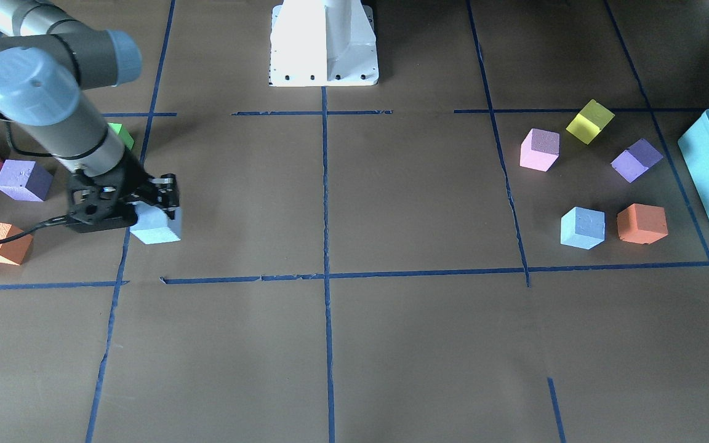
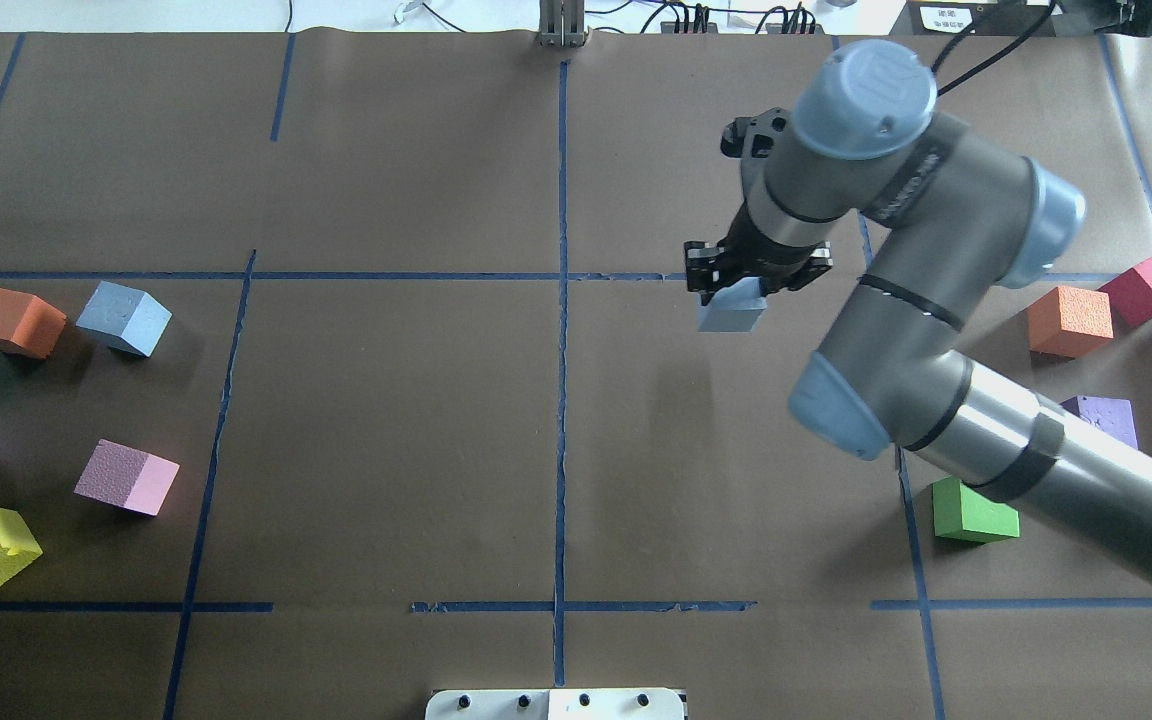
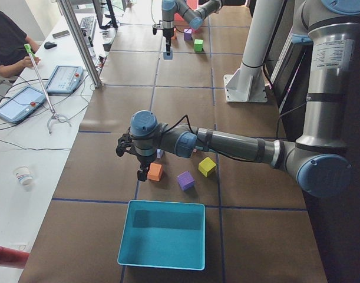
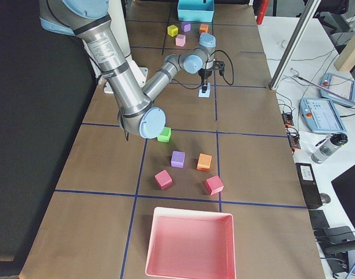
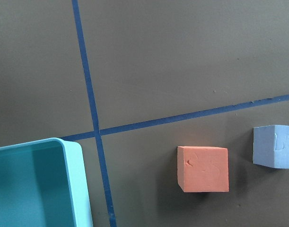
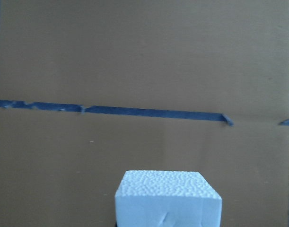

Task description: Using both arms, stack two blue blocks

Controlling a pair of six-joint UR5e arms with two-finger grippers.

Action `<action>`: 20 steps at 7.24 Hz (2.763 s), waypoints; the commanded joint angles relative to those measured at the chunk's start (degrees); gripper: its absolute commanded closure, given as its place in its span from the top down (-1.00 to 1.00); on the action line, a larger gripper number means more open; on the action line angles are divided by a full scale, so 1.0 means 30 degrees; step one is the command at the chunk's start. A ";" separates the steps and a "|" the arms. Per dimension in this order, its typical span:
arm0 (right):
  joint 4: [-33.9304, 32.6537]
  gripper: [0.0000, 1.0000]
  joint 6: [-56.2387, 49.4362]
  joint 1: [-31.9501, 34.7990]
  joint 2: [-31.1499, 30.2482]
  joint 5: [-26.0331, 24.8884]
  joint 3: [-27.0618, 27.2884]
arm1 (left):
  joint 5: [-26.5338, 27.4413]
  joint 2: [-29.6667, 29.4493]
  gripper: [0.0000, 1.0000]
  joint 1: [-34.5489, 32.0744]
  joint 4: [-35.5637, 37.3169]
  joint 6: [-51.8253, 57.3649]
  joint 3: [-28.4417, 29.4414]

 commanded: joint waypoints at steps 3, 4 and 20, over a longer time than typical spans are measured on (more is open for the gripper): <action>0.0021 -0.89 0.4741 -0.3738 0.4704 -0.2850 -0.4745 | 0.0000 0.0089 1.00 0.0000 -0.0087 0.0003 0.0172; 0.0021 -0.87 0.4770 -0.3771 0.4705 -0.2856 -0.4776 | 0.0000 0.0089 1.00 0.0000 -0.0087 0.0003 0.0201; -0.3278 0.99 0.1560 -0.1083 0.3626 -0.1714 -0.1330 | 0.0234 -0.2920 1.00 0.4970 -0.0409 -0.5295 -0.1148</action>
